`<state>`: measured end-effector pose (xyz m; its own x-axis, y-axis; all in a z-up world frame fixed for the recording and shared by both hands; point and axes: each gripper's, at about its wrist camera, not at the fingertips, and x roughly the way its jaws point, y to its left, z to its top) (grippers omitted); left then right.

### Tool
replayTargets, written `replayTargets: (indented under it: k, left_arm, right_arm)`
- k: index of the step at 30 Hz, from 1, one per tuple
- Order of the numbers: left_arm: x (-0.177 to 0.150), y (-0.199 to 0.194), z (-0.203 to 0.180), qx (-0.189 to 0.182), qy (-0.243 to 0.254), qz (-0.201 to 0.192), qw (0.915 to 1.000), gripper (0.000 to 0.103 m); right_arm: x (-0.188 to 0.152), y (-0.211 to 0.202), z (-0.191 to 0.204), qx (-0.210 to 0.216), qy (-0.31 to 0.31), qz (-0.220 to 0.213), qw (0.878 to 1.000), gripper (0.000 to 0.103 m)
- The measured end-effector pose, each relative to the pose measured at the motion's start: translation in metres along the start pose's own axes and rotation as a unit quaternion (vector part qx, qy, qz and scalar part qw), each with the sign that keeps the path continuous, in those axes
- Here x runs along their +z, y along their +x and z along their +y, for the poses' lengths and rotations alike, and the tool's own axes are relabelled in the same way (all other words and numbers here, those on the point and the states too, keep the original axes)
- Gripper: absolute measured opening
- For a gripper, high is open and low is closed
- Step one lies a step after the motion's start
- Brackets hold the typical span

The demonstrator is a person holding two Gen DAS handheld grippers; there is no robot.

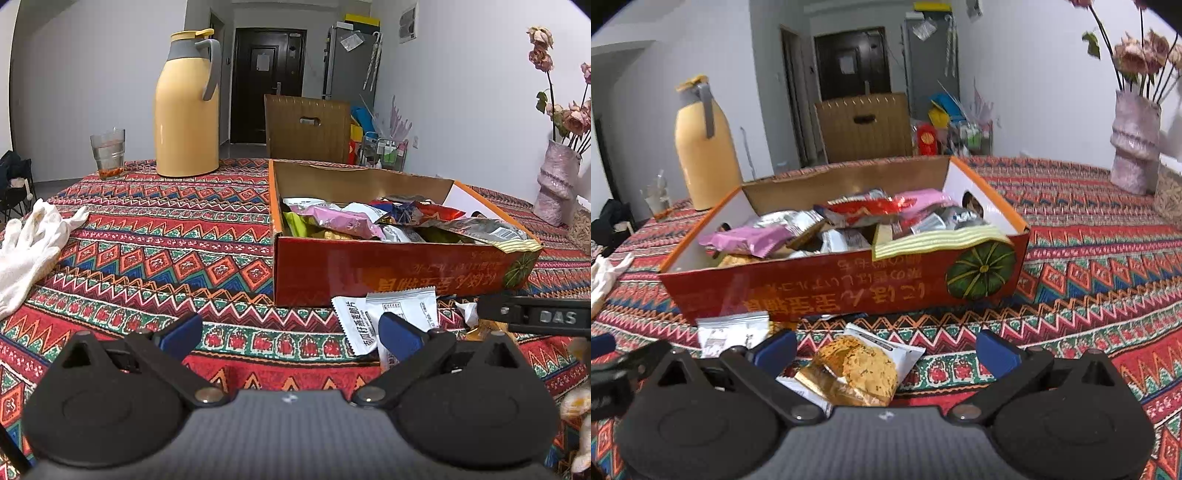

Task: Organize snacks
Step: 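Move back to the pile and grasp the cookie pack with the right gripper, then grasp a white wrapper with the left gripper while the right holds the cookie pack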

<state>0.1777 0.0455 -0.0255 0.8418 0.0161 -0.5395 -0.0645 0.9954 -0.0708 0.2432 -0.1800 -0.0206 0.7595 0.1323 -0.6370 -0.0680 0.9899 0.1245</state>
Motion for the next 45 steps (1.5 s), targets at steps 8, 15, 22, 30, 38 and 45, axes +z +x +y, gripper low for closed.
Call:
replayTargets:
  k: [8, 15, 22, 30, 38, 45]
  left_arm:
    - [-0.001, 0.001, 0.003, -0.004, -0.009, 0.004, 0.9999, 0.103]
    - [-0.002, 0.003, 0.002, -0.001, -0.009, 0.008, 0.9999, 0.103]
    - [0.0, 0.008, 0.0, -0.003, -0.004, 0.026, 0.9997, 0.103]
    - [0.009, 0.003, -0.017, -0.007, 0.017, 0.025, 0.9995, 0.103]
    - [0.017, 0.002, -0.046, -0.011, 0.032, 0.033, 0.9989, 0.103]
    - [0.016, 0.011, -0.068, -0.008, 0.039, 0.051, 0.9979, 0.103]
  right_arm:
    - [-0.006, 0.016, -0.001, 0.006, 0.022, 0.041, 0.999, 0.08]
    - [-0.013, 0.007, -0.006, 0.017, 0.003, 0.034, 0.999, 0.047]
    - [-0.016, -0.017, -0.016, 0.021, 0.005, -0.017, 1.0, 0.043]
    - [-0.019, -0.04, -0.03, 0.016, -0.004, -0.061, 0.998, 0.042]
    - [-0.021, -0.047, -0.047, 0.012, 0.003, -0.085, 0.996, 0.043]
    - [-0.026, -0.037, -0.058, 0.018, 0.022, -0.09, 0.996, 0.042]
